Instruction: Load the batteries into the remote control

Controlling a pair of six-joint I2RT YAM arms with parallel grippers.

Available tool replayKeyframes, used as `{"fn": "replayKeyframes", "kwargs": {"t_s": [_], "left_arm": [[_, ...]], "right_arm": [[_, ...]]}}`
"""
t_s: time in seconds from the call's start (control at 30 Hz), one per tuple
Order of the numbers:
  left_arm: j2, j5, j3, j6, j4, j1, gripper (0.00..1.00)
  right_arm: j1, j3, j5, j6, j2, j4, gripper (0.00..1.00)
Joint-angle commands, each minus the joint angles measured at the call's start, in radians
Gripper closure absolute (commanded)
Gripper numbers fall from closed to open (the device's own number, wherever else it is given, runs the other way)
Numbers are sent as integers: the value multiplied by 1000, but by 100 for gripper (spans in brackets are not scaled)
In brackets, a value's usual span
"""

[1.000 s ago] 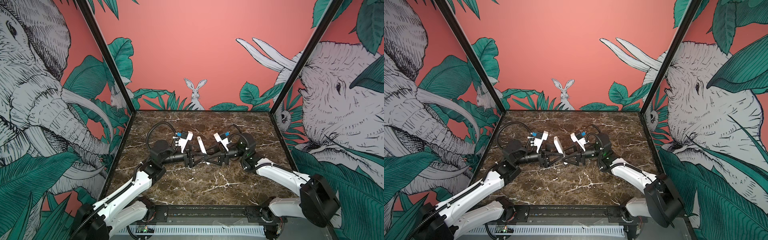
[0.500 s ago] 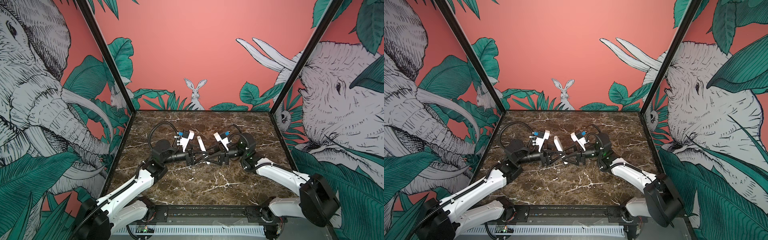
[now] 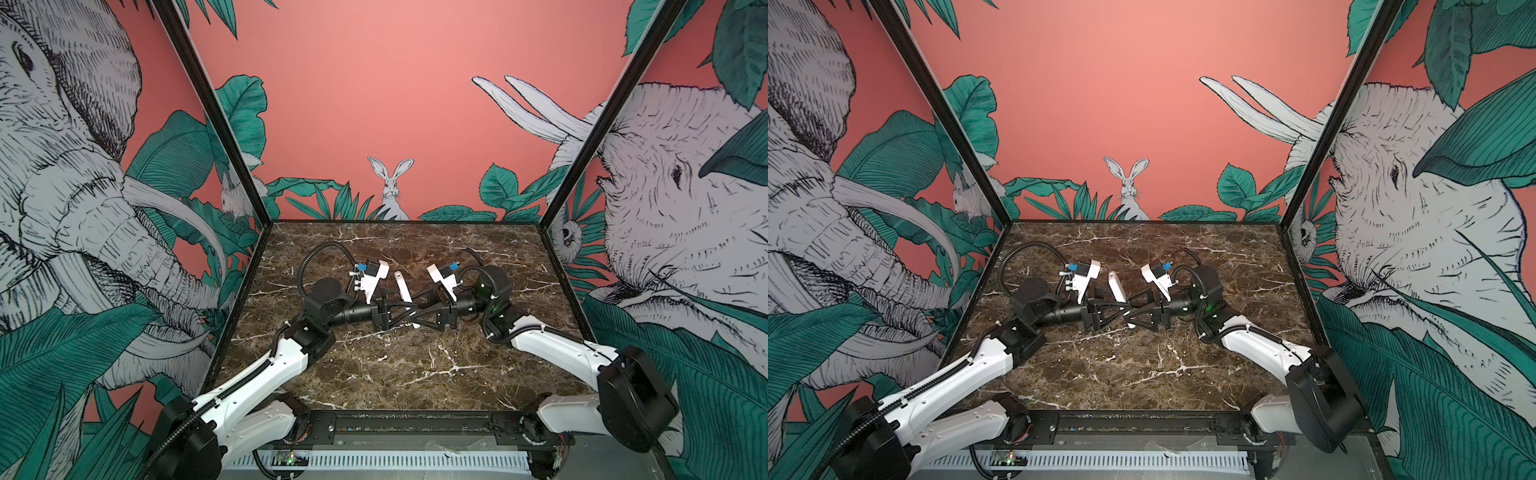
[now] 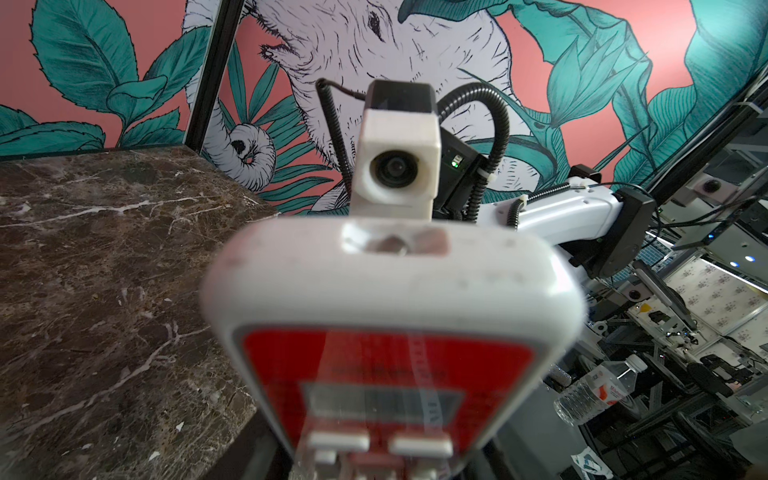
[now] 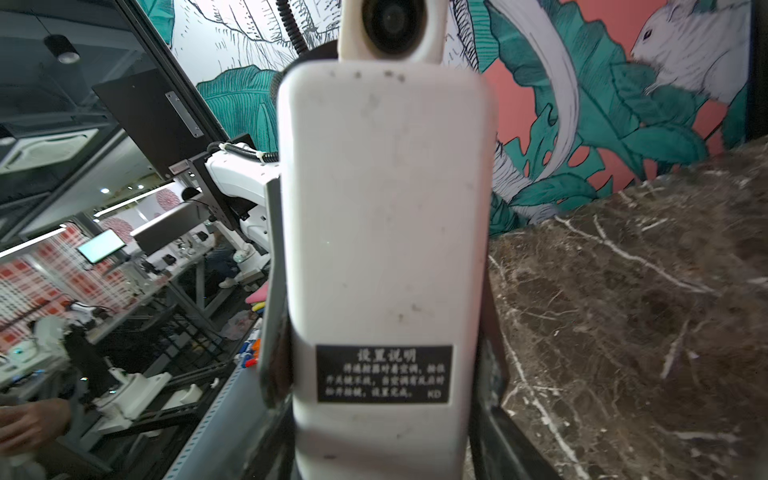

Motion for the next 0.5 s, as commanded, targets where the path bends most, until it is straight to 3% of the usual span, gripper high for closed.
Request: {"fn": "replayKeyframes", "kwargs": {"t_s": [0.0, 0.23, 0.47], "left_arm": [[-20, -35, 32, 38, -80, -5, 79], [-59, -215, 104, 168, -420, -5, 81], [-35, -325, 157, 214, -646, -4, 85]], "right_arm": [[-3, 16, 38, -82, -14, -77, 26], [-5, 50, 226, -336, -96, -487, 14], [-6, 19, 445, -453, -183, -634, 11]]}}
